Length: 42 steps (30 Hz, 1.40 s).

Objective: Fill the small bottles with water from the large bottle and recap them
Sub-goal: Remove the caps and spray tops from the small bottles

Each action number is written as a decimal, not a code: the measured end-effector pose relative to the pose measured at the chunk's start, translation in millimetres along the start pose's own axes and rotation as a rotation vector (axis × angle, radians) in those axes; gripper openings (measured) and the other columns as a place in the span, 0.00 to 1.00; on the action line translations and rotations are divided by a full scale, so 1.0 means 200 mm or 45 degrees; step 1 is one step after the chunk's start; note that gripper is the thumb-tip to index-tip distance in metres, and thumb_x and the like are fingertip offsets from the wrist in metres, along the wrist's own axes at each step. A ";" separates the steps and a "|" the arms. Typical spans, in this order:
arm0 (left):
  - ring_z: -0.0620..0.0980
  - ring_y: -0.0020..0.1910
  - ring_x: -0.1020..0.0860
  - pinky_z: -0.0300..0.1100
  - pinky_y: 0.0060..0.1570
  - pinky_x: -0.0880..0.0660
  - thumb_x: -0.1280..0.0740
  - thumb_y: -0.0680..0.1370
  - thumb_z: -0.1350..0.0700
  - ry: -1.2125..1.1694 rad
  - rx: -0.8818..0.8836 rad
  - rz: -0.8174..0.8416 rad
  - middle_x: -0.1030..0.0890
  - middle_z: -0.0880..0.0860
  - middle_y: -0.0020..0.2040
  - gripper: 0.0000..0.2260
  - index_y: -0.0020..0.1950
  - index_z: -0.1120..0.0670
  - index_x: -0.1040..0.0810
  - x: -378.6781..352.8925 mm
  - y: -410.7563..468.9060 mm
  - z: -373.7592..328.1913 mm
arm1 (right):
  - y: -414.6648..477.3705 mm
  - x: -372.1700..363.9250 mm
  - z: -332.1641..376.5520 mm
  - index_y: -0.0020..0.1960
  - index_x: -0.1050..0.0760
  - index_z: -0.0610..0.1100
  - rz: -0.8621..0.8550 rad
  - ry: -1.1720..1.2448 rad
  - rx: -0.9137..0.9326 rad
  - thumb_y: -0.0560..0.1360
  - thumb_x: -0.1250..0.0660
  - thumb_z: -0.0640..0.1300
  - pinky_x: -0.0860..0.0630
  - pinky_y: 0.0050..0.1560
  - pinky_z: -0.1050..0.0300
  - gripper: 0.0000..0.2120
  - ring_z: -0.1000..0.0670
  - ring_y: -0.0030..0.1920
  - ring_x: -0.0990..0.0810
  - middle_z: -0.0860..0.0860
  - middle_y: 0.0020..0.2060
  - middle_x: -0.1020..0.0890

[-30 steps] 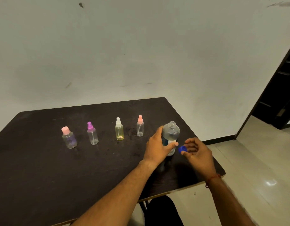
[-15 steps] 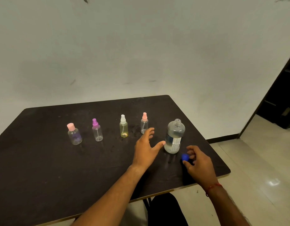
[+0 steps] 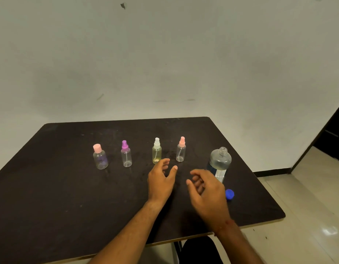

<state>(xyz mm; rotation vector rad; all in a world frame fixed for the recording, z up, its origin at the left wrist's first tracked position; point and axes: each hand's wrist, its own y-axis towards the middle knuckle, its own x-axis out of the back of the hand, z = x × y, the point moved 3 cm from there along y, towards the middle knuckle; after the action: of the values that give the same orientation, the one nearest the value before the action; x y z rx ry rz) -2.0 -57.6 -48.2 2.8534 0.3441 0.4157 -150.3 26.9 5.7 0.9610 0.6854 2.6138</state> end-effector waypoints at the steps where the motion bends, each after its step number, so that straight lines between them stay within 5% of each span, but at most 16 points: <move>1: 0.39 0.55 0.20 0.44 0.58 0.20 0.26 0.76 0.52 0.009 0.004 -0.001 0.18 0.44 0.57 0.15 0.62 0.50 0.20 0.01 0.01 0.01 | 0.07 -0.05 0.01 0.56 0.23 0.49 0.005 -0.012 -0.002 0.74 0.28 0.44 0.23 0.40 0.65 0.12 0.57 0.41 0.22 0.57 0.43 0.22; 13: 0.39 0.48 0.18 0.40 0.52 0.19 0.26 0.76 0.53 0.035 -0.012 -0.050 0.16 0.44 0.51 0.12 0.59 0.51 0.17 0.05 0.15 0.00 | 0.72 -0.30 -0.07 0.65 0.27 0.42 0.029 -0.295 -0.294 0.77 0.31 0.49 0.27 0.57 0.56 0.20 0.46 0.58 0.24 0.45 0.60 0.26; 19: 0.40 0.51 0.18 0.42 0.54 0.19 0.26 0.76 0.53 0.026 -0.021 -0.025 0.16 0.44 0.54 0.13 0.60 0.52 0.18 0.04 0.19 0.00 | 0.77 -0.34 -0.12 0.53 0.21 0.43 0.162 -0.395 -0.335 0.76 0.30 0.47 0.31 0.46 0.61 0.09 0.49 0.48 0.22 0.46 0.50 0.20; 24: 0.41 0.56 0.20 0.39 0.58 0.21 0.25 0.76 0.52 0.068 -0.046 0.039 0.18 0.45 0.59 0.19 0.65 0.51 0.21 0.03 0.20 -0.01 | 0.77 -0.31 -0.07 0.46 0.20 0.43 0.159 -0.340 -0.331 0.76 0.29 0.47 0.23 0.46 0.59 0.06 0.52 0.42 0.21 0.48 0.42 0.18; 29: 0.39 0.56 0.21 0.35 0.56 0.24 0.24 0.73 0.46 0.082 -0.085 0.118 0.20 0.41 0.59 0.24 0.67 0.49 0.23 0.00 0.20 -0.03 | 0.72 -0.26 0.00 0.43 0.20 0.47 0.161 -0.246 -0.275 0.74 0.28 0.49 0.31 0.37 0.69 0.06 0.57 0.38 0.22 0.53 0.37 0.19; 35: 0.30 0.49 0.21 0.25 0.48 0.25 0.22 0.73 0.52 0.039 -0.124 0.071 0.19 0.38 0.46 0.13 0.55 0.50 0.18 0.01 0.16 -0.12 | 0.69 -0.23 0.06 0.40 0.21 0.48 0.249 -0.219 -0.235 0.71 0.26 0.53 0.22 0.41 0.59 0.10 0.54 0.38 0.21 0.54 0.34 0.20; 42: 0.32 0.46 0.20 0.23 0.45 0.28 0.23 0.74 0.52 0.093 -0.167 0.102 0.18 0.39 0.43 0.10 0.54 0.49 0.18 0.03 0.14 -0.17 | 0.71 -0.20 0.10 0.40 0.24 0.48 0.391 -0.401 -0.108 0.72 0.28 0.51 0.21 0.42 0.53 0.08 0.51 0.38 0.21 0.53 0.35 0.20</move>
<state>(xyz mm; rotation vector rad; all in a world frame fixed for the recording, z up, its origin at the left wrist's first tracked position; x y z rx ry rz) -2.2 -76.2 -7.7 2.7359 0.2081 0.5378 -120.6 -103.4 71.1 1.5103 0.3691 2.6225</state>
